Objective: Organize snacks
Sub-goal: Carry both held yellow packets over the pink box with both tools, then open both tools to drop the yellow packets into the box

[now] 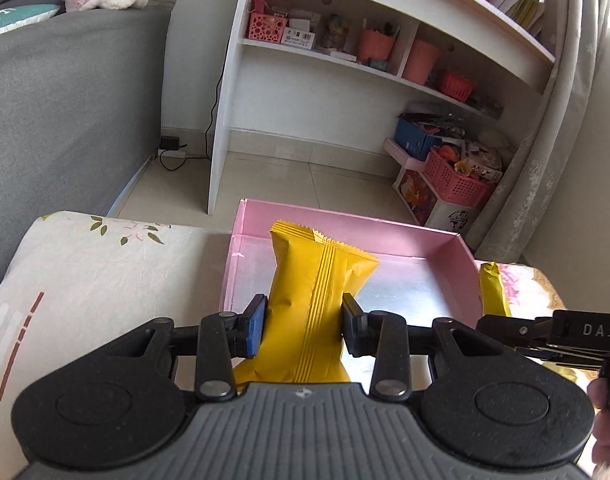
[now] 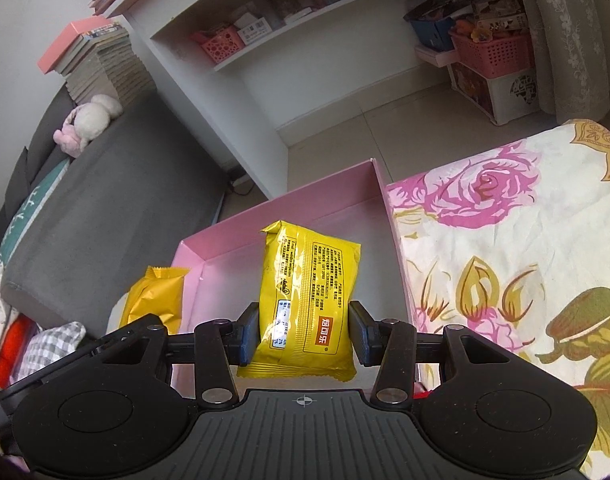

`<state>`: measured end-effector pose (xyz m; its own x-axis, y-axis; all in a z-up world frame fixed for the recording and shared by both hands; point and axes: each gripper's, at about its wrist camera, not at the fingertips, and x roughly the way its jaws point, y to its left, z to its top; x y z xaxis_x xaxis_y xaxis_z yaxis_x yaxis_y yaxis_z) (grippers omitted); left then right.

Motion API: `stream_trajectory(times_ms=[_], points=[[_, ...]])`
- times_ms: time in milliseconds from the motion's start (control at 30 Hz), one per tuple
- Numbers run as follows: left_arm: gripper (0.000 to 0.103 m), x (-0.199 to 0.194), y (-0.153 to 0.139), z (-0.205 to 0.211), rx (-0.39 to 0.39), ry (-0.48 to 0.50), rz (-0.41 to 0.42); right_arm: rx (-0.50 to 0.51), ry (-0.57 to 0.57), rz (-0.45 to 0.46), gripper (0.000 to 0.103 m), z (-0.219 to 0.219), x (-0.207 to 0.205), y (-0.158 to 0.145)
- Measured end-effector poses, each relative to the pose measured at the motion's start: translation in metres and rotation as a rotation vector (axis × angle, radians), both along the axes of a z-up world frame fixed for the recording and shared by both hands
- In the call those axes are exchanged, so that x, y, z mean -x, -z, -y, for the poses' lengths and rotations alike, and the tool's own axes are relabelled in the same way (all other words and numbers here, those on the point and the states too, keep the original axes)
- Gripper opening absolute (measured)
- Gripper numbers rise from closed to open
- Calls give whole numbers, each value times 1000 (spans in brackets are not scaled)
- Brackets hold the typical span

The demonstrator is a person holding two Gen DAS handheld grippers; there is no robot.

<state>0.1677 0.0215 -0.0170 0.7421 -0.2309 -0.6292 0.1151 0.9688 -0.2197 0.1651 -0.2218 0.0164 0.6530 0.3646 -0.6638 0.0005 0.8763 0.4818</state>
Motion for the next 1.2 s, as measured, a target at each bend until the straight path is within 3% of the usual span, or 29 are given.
stream_trajectory(times_ms=[233, 433, 700, 833, 900, 1033, 1067, 1100, 1133, 1200], points=[[35, 3, 10, 0, -48, 24, -5, 73, -26, -27, 45, -5, -7, 16], [34, 9, 14, -5, -18, 23, -71, 101, -48, -66, 45, -12, -7, 15], [34, 12, 8, -8, -42, 16, -167, 169, -62, -151, 45, -24, -4, 14], [33, 17, 7, -2, -91, 33, -99, 133, -59, -138, 47, -20, -1, 14], [30, 19, 7, -2, -74, 43, -44, 76, -59, -129, 49, -15, 0, 13], [27, 17, 6, 2, -78, 48, 7, 16, -39, -94, 66, -8, 4, 4], [28, 17, 5, 4, -82, 50, 8, 13, -34, -82, 69, -8, 6, 0], [40, 18, 3, 5, -80, 55, 11, 15, -31, -72, 73, -8, 8, -3], [60, 19, 0, 6, -84, 57, 14, 18, -29, -63, 78, -8, 10, -5], [75, 24, -5, 8, -110, 52, 33, 44, -31, -44, 83, -9, 15, -12]])
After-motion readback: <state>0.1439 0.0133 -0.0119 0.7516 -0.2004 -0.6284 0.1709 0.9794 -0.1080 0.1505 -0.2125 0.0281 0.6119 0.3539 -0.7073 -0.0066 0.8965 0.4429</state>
